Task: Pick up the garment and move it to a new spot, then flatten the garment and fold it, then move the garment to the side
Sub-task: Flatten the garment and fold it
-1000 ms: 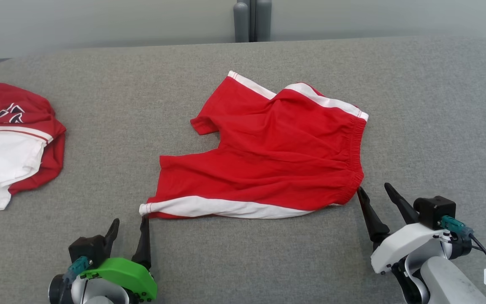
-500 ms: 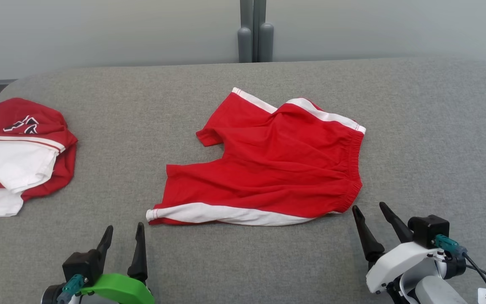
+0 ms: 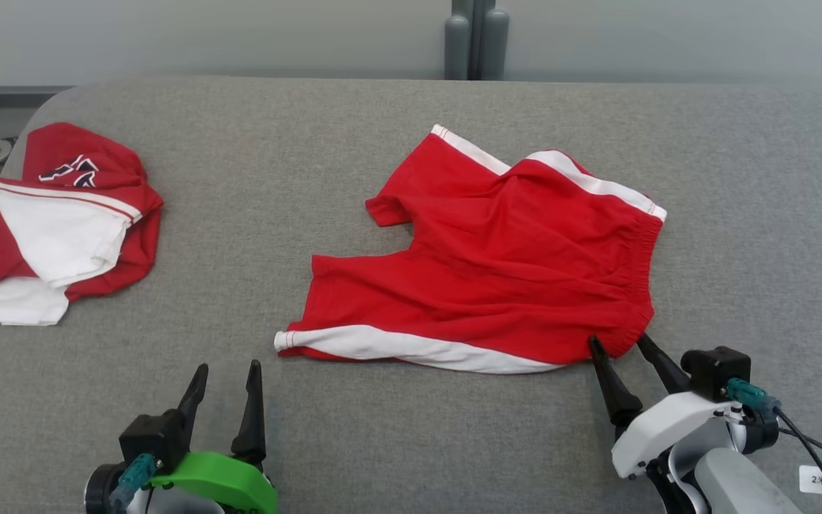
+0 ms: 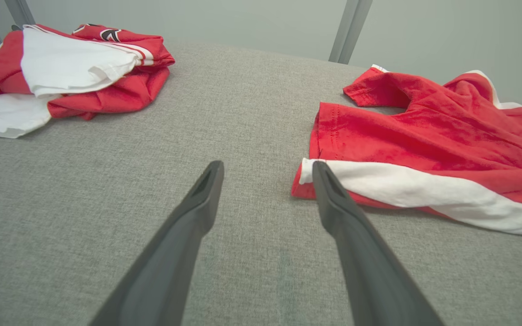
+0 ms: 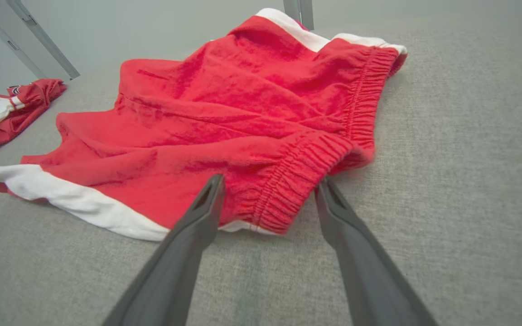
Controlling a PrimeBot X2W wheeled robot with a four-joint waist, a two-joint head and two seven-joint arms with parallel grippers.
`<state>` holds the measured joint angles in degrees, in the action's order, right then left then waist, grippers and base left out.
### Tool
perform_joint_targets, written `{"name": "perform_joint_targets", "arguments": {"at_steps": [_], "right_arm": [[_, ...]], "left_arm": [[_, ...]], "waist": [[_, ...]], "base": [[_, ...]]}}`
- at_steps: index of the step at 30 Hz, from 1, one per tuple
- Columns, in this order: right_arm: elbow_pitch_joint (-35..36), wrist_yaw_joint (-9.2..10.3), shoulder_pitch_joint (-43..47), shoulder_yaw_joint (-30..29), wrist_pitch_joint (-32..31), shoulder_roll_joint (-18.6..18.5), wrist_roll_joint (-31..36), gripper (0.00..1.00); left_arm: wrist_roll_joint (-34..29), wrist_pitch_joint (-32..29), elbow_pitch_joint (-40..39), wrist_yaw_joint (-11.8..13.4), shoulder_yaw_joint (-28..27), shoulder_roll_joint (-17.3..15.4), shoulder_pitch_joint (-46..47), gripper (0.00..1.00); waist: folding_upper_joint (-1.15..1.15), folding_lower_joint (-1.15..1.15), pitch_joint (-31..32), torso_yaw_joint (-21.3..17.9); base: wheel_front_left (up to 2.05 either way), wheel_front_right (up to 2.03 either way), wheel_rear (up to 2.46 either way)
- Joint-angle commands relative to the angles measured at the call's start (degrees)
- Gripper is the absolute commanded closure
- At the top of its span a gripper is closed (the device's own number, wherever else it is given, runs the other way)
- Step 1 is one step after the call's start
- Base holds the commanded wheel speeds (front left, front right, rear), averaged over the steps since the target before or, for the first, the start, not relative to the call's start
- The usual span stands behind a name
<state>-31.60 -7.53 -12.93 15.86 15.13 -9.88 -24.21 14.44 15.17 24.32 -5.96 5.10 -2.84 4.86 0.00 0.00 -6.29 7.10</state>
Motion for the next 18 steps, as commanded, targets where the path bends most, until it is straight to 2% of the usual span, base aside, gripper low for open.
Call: {"name": "perform_joint_targets", "arguments": {"at_steps": [1,2,3,9,17,18], "right_arm": [[-0.19,0.09,-1.06,0.04,0.00,-0.24,-0.68,0.42],[0.02,0.09,-1.55,-0.13,0.00,-0.39,-0.88,0.77],[0.46,0.09,-2.05,-0.34,0.00,-0.53,-1.05,1.00],[-0.18,0.09,-6.52,-1.80,0.00,-2.16,-0.11,1.00],[-8.94,0.09,-13.58,-7.36,0.00,-2.48,5.03,1.00],[-10.31,0.09,-14.17,-8.22,0.00,-2.27,6.07,0.64]], "left_arm": [[0.35,-0.04,-0.46,0.29,0.21,-0.12,1.13,0.00],[0.47,-0.04,-0.52,0.32,0.44,-0.12,1.08,0.00],[0.49,-0.04,-0.54,0.27,0.68,-0.12,1.09,0.00],[0.85,-0.04,-0.35,0.23,2.44,-0.11,2.03,0.00],[2.27,-0.05,0.30,0.52,6.36,-0.12,3.64,0.00],[2.46,-0.04,0.44,0.57,6.47,-0.11,3.57,0.00]], "waist": [[0.00,0.00,-1.43,1.84],[0.00,0.00,-1.72,2.32],[0.00,0.00,-2.05,2.80],[0.00,0.00,-4.19,5.64],[0.00,0.00,-5.78,11.05],[0.00,0.00,-5.77,11.32]], "base": [[0.00,0.00,0.00],[0.00,0.00,0.00],[0.00,0.00,0.00],[0.00,0.00,0.00],[0.00,0.00,0.00],[0.00,0.00,0.00]]}}
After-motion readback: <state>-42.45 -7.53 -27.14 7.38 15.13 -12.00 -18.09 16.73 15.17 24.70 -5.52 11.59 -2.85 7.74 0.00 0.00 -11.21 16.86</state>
